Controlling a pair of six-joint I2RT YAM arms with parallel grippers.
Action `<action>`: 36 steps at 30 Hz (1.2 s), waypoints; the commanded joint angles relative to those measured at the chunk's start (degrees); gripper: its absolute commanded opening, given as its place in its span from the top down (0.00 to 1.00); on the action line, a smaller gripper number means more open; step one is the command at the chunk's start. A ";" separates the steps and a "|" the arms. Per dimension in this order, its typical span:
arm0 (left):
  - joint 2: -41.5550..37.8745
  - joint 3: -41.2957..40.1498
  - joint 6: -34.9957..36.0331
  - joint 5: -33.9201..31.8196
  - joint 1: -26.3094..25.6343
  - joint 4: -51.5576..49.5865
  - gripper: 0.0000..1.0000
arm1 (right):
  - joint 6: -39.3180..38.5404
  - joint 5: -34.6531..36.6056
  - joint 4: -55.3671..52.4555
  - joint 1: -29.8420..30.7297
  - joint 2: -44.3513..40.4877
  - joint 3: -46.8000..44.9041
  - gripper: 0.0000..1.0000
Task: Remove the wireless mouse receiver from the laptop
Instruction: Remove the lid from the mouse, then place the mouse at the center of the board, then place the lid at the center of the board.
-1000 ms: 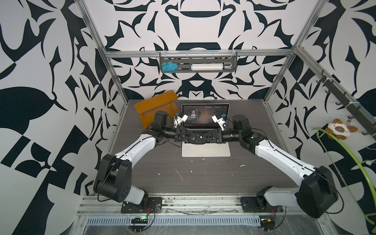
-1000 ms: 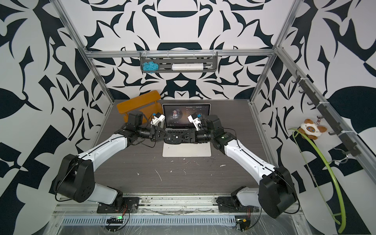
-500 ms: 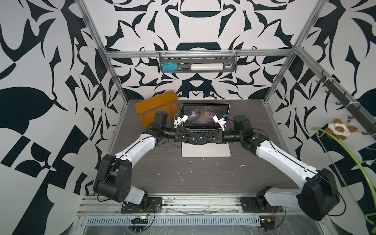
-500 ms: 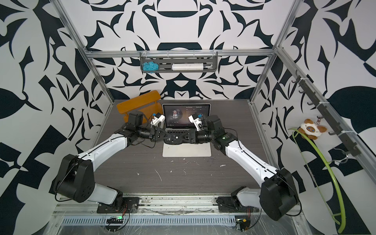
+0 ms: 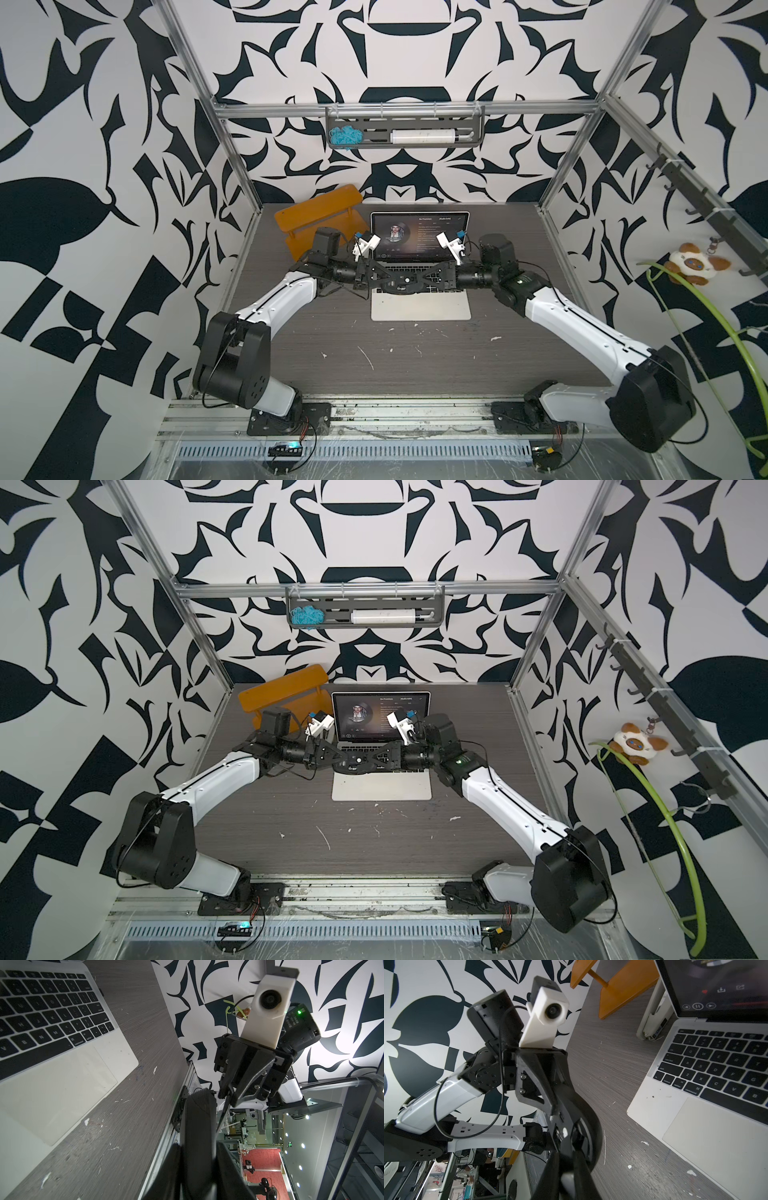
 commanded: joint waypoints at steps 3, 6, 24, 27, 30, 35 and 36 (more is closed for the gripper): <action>0.76 2.52 0.75 1.59 0.72 -0.23 1.00 | 0.87 -0.99 3.13 0.33 -1.84 -1.35 1.00; 1.64 2.44 0.92 1.16 0.89 -0.12 1.00 | 0.90 -0.71 3.23 0.39 -2.14 -1.55 1.00; 8.09 -14.38 -6.14 -11.24 -2.79 19.35 1.00 | -16.62 63.03 -28.50 -0.39 4.91 3.74 1.00; 10.56 -17.74 -9.25 -12.92 -5.61 26.54 1.00 | -16.91 65.28 -27.32 -2.08 10.10 3.12 1.00; 12.57 -19.27 -10.13 -14.62 -8.16 29.76 1.00 | -17.39 67.25 -25.64 -3.98 14.22 2.37 1.00; 17.11 -19.36 -10.75 -16.32 -12.40 33.23 1.00 | -18.37 70.17 -25.92 -5.82 20.64 3.71 1.00; 18.28 -19.36 -11.38 -16.45 -12.75 34.45 1.00 | -18.49 70.84 -25.95 -5.93 21.51 3.93 1.00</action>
